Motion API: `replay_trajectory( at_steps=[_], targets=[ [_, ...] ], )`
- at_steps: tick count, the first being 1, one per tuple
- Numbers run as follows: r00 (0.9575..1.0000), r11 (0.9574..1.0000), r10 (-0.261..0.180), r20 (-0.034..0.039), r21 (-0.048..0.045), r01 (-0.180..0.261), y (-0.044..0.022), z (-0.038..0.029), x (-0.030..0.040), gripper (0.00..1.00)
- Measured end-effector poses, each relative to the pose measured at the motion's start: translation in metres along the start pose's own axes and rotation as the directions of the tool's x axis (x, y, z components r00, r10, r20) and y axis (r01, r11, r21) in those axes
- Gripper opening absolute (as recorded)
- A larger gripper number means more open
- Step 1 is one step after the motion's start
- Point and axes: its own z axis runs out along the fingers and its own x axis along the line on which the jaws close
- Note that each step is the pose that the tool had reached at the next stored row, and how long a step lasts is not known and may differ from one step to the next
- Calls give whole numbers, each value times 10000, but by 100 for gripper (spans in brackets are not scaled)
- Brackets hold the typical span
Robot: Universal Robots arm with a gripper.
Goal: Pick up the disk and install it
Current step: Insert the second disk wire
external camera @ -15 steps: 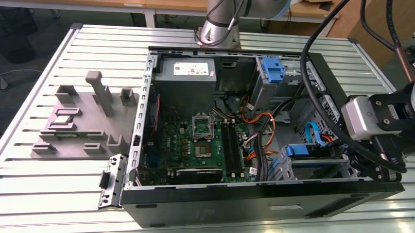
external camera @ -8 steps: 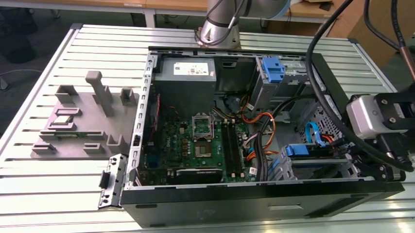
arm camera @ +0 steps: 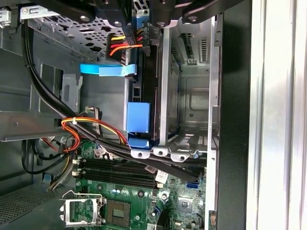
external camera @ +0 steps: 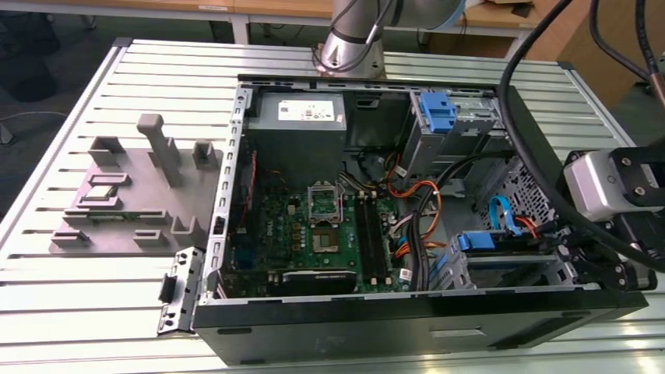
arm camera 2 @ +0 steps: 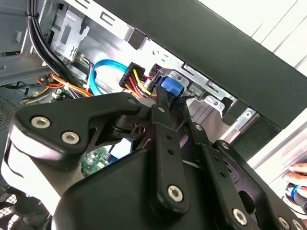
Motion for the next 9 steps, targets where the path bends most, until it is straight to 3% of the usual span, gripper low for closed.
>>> replay_trajectory(
  at_steps=[9],
  targets=[
    [10000,10000,0,2,0,0,0,8,3,25]
  ],
)
